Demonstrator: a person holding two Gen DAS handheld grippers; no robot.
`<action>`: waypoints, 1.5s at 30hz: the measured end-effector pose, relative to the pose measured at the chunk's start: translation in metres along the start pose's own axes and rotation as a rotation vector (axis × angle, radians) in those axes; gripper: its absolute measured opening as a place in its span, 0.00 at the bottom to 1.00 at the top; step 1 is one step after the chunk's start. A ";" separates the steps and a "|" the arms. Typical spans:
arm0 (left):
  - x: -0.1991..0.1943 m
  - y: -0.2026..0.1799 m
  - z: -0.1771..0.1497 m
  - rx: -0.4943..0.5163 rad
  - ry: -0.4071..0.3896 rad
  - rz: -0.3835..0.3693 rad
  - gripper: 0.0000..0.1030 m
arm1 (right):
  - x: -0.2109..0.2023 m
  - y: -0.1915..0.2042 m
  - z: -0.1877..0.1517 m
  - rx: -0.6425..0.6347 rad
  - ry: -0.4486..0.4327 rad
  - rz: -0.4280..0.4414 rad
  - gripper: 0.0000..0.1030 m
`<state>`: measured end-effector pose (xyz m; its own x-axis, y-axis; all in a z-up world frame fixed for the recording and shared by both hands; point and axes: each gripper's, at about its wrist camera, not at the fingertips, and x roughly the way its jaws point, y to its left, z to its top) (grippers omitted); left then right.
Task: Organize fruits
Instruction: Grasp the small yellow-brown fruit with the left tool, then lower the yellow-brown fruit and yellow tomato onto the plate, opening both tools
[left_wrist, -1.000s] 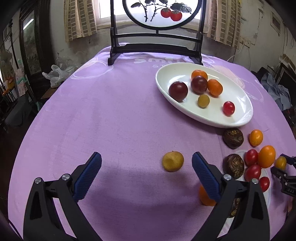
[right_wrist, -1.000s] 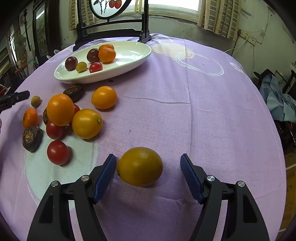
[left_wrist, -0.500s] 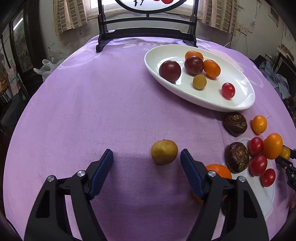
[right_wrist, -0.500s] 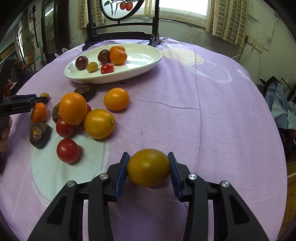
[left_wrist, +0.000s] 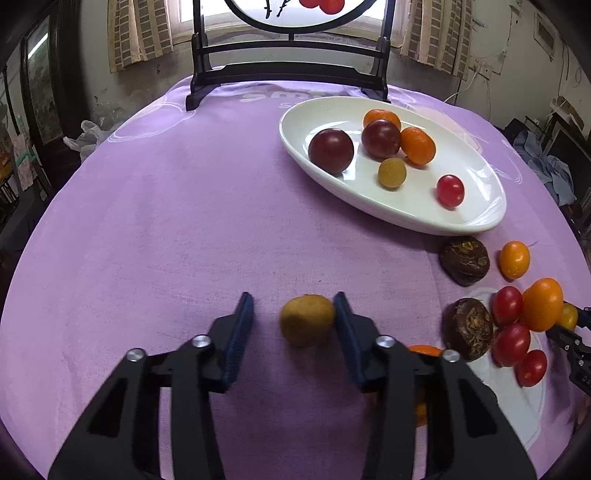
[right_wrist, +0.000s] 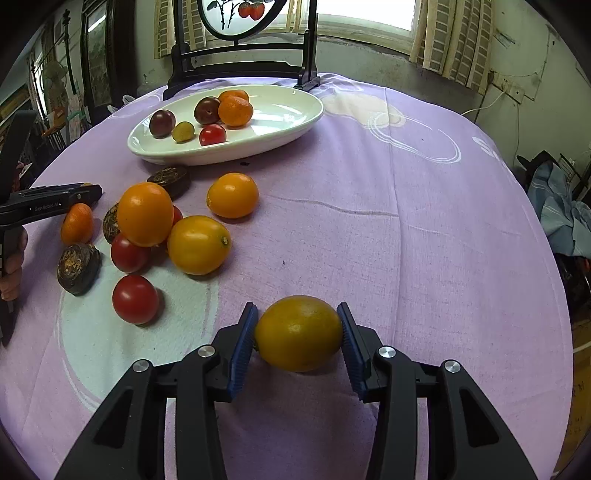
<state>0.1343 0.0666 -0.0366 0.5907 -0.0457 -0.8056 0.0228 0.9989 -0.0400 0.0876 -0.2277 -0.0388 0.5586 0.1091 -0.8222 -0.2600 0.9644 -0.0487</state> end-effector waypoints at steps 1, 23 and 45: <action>-0.001 -0.001 0.000 0.002 0.005 -0.008 0.27 | 0.000 0.000 0.000 0.000 -0.001 -0.002 0.43; -0.024 -0.004 0.016 -0.096 -0.018 -0.142 0.27 | -0.043 0.024 0.026 -0.012 -0.198 0.120 0.41; 0.041 -0.044 0.104 -0.070 0.018 -0.060 0.51 | 0.053 0.056 0.138 -0.046 -0.096 0.072 0.50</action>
<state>0.2418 0.0210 -0.0062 0.5754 -0.1061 -0.8110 0.0011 0.9917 -0.1289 0.2119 -0.1348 -0.0067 0.6094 0.2027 -0.7665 -0.3369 0.9413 -0.0189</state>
